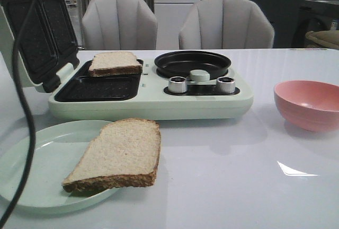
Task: Make breakfast with bread and shrimp
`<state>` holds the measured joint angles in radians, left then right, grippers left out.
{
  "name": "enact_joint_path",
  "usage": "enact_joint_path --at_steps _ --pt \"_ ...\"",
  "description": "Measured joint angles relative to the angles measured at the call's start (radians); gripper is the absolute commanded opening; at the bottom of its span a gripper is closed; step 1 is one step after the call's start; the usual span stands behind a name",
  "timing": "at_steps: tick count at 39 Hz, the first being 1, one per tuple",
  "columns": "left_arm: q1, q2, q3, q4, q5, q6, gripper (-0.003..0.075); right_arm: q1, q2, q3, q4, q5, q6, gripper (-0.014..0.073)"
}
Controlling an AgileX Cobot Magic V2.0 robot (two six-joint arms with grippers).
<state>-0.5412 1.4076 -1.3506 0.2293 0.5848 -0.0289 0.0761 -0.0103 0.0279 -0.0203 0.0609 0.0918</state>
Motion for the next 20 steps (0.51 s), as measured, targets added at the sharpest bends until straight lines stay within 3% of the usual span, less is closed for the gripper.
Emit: enact_joint_path --at_steps 8,20 --pt "0.02 -0.163 0.169 -0.208 0.006 0.11 0.0617 0.0 0.0 0.0 0.0 0.0 0.0 0.0153" --pt "0.051 -0.509 0.52 -0.294 -0.056 0.099 0.0617 0.0 0.0 0.0 0.0 0.0 0.0 0.0153"
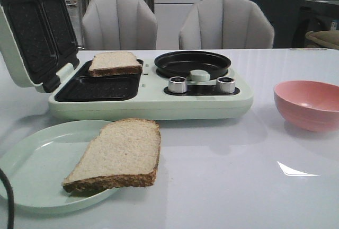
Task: Make breakfast with bread and shrimp
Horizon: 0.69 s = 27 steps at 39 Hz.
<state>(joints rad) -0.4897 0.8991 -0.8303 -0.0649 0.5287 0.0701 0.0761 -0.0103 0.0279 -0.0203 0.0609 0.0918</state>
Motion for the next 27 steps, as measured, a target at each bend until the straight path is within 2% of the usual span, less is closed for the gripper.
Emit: enact_joint_path --at_steps 12,27 --pt "0.0 -0.4 0.301 -0.061 -0.042 -0.002 0.0617 0.0 0.0 0.0 0.0 0.0 0.0 0.0153" --pt "0.0 -0.782 0.442 -0.076 -0.026 -0.002 0.0617 0.0 0.0 0.0 0.0 0.0 0.0 0.0153"
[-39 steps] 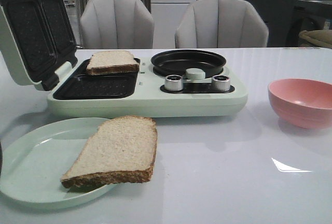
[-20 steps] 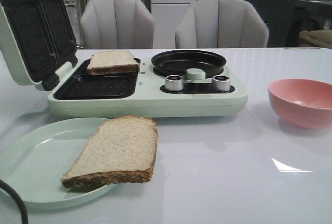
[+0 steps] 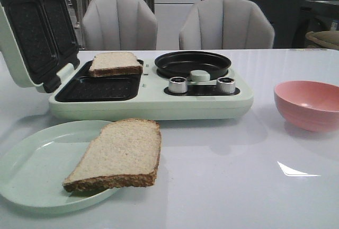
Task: Make breakfast with bread and shrimp
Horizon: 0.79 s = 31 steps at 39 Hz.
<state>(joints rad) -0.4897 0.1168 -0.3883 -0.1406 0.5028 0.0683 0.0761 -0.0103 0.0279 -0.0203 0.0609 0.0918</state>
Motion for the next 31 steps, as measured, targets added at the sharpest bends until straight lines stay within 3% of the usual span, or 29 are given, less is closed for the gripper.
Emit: enact_joint_path --at_steps 8,16,26,31 --pt "0.0 -0.049 0.004 -0.002 0.042 0.0 0.0617 0.0 0.0 0.0 0.0 -0.017 0.0 0.0153" --pt "0.0 -0.052 0.006 0.01 0.058 0.0 0.0617 0.0 0.0 -0.03 0.002 -0.15 0.0 0.0153" --pt "0.0 -0.052 0.006 0.014 0.058 0.0 0.0617 0.0 0.174 -0.32 0.026 0.153 0.0 0.0153" --pt "0.0 -0.052 0.006 0.014 0.058 0.0 0.0617 0.0 0.268 -0.373 0.029 0.227 0.0 0.0153"
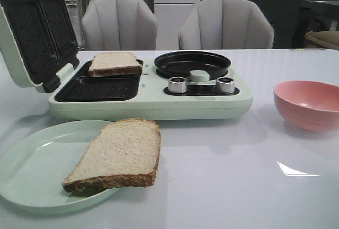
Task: Make breakfast with bread and shrimp
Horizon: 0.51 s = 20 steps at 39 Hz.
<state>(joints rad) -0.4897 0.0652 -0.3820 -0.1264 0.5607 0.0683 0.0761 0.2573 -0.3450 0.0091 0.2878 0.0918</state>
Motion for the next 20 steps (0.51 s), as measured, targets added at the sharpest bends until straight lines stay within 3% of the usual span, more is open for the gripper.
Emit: enact_joint_path --at_steps 9,12,17,20 --pt "0.0 0.0 0.0 0.0 0.0 0.0 0.0617 0.0 0.045 0.0 0.058 0.084 0.0 0.0172" --pt "0.0 0.0 0.0 0.0 0.0 0.0 0.0617 0.0 0.055 -0.007 0.072 0.105 0.0 0.0258" --pt "0.0 0.0 0.0 0.0 0.002 0.0 0.0617 0.0 0.111 -0.053 0.081 0.152 0.0 0.0472" --pt "0.0 0.0 0.0 0.0 0.002 0.0 0.0617 0.015 0.163 -0.096 0.085 0.17 0.0 0.0532"
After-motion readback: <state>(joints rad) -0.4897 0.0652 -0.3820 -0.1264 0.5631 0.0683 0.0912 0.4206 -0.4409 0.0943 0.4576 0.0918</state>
